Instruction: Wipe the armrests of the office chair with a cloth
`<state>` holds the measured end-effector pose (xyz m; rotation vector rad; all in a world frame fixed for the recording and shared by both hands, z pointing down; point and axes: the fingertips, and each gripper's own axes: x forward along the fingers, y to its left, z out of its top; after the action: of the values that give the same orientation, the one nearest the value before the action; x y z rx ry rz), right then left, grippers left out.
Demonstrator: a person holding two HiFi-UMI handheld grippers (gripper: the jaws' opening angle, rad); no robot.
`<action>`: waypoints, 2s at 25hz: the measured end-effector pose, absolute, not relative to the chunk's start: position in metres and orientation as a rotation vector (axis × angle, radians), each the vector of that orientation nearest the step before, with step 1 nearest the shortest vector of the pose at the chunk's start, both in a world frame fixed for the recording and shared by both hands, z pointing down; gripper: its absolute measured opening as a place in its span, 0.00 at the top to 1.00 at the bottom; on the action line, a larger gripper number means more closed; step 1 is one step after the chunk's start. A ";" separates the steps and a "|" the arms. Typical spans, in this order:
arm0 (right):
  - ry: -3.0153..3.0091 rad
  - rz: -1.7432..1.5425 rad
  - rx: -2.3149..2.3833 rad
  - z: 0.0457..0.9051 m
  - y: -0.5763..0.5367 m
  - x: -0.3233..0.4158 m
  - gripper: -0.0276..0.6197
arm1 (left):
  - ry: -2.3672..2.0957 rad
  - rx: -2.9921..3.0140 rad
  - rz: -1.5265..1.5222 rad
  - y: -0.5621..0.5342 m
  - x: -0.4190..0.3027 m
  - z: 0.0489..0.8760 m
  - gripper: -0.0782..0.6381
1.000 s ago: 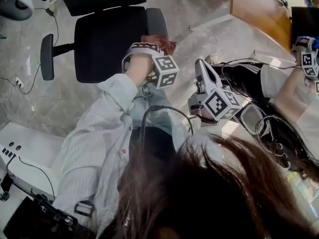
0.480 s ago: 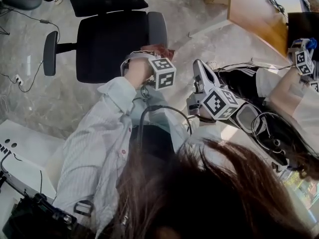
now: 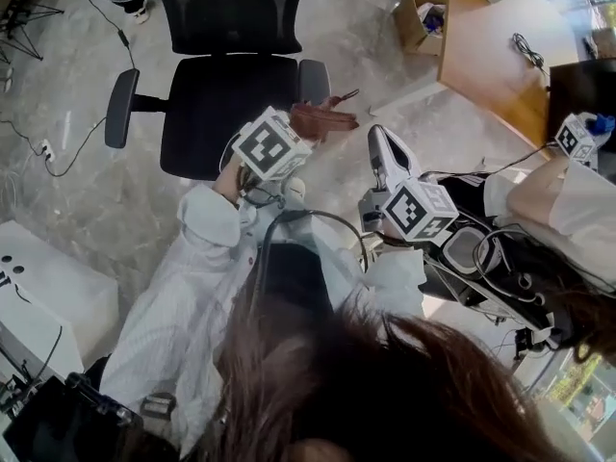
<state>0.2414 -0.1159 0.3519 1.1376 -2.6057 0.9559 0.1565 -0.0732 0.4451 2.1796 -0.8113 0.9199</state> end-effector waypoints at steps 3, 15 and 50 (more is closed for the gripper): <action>-2.655 0.854 1.056 0.338 -0.117 0.223 0.95 | -0.975 2.153 0.531 -0.074 0.131 0.398 0.83; -2.783 0.690 0.590 0.307 -0.020 0.064 0.95 | -1.635 1.811 -0.192 0.095 -0.127 0.312 0.83; -2.642 0.799 0.750 0.357 0.093 -0.324 0.95 | -1.397 1.941 0.515 0.110 -0.506 0.432 0.83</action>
<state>-0.3237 0.0926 0.3573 0.7495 -2.6425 0.7993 -0.5057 0.1098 0.4317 1.9407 -1.3974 0.5153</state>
